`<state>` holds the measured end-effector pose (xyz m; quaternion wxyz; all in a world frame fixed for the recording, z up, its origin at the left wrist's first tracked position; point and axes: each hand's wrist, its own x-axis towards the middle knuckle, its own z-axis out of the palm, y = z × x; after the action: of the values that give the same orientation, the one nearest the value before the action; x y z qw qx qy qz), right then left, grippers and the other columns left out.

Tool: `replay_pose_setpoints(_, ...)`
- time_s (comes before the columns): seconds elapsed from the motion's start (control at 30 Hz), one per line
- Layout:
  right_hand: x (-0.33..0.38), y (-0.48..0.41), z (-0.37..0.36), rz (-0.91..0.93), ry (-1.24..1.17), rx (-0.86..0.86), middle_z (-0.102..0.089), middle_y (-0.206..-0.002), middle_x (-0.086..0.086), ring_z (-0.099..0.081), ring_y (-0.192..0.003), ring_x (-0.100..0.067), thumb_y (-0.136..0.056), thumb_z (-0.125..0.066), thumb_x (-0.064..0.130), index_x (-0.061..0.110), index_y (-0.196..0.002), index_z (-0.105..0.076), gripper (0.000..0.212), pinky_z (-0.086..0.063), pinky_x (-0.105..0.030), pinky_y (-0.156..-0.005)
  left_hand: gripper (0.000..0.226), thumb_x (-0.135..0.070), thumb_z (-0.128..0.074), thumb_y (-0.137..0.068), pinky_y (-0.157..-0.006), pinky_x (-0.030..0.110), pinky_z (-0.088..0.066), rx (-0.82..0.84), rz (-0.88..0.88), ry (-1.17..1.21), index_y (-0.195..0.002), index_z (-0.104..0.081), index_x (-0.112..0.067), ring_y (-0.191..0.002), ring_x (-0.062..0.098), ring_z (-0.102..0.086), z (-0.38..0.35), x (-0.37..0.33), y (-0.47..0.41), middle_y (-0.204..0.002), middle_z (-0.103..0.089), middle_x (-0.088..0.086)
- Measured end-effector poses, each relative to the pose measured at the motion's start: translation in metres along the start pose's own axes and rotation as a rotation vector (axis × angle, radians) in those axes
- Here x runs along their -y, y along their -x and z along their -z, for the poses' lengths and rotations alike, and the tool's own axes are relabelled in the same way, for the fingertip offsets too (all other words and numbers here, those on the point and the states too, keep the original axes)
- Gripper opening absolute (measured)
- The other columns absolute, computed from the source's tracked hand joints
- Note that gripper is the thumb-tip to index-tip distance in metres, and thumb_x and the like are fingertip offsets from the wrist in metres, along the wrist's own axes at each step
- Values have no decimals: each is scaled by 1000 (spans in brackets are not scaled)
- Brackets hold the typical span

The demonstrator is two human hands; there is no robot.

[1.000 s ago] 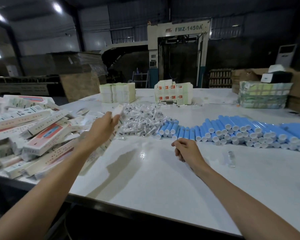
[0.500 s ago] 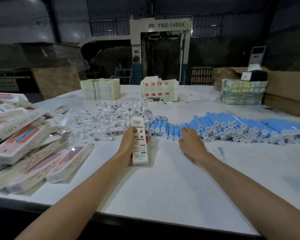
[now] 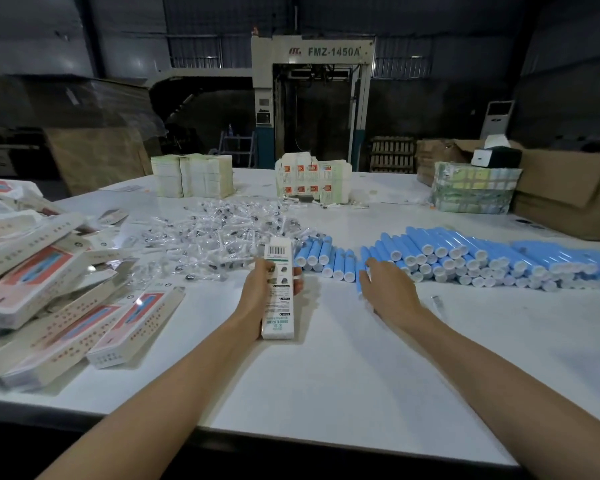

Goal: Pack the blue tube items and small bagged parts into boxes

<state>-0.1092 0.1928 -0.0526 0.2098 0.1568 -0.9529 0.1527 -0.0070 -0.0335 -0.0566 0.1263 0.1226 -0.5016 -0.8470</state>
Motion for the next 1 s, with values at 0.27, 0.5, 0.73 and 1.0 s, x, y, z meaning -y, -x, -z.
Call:
replay_pose_setpoints(0.27,17,-24,-1,-151,-24,314,-67,-116,-16,-54,-88,-29,-99,-51,6,10,-90,-49,10,-41,-31,-71,33,-23,-54,-111,-79,45,-67,104,-53,-89,-139,-60,-6,-103,35,-80,0,-1,2,-119,-79,20)
replay_pose_setpoints(0.5,15,-30,38,-274,-406,234,-53,-95,-13,-57,-88,-31,-107,-44,10,4,-102,-54,13,-35,-33,-64,32,-18,-71,-102,-105,63,-56,182,-95,-203,-134,-70,-13,-119,50,-70,-2,-4,3,-119,-78,23)
replay_pose_setpoints(0.73,64,-36,90,-137,-1600,89,-76,-110,-17,-77,-96,-26,-102,-66,10,-5,-116,-66,21,-63,-33,-81,38,-29,-87,-87,-85,45,-65,329,-100,-204,-123,-79,-22,-115,47,-73,-3,-12,14,-123,-77,21)
replay_pose_setpoints(1.0,79,-44,75,-124,-1280,95,-70,-115,-14,-79,-82,-17,-95,-73,10,20,-132,-33,55,-62,-28,-67,52,-40,-88,-79,-94,51,-60,359,-119,-238,-128,-77,-24,-120,50,-70,0,-9,12,-126,-76,21)
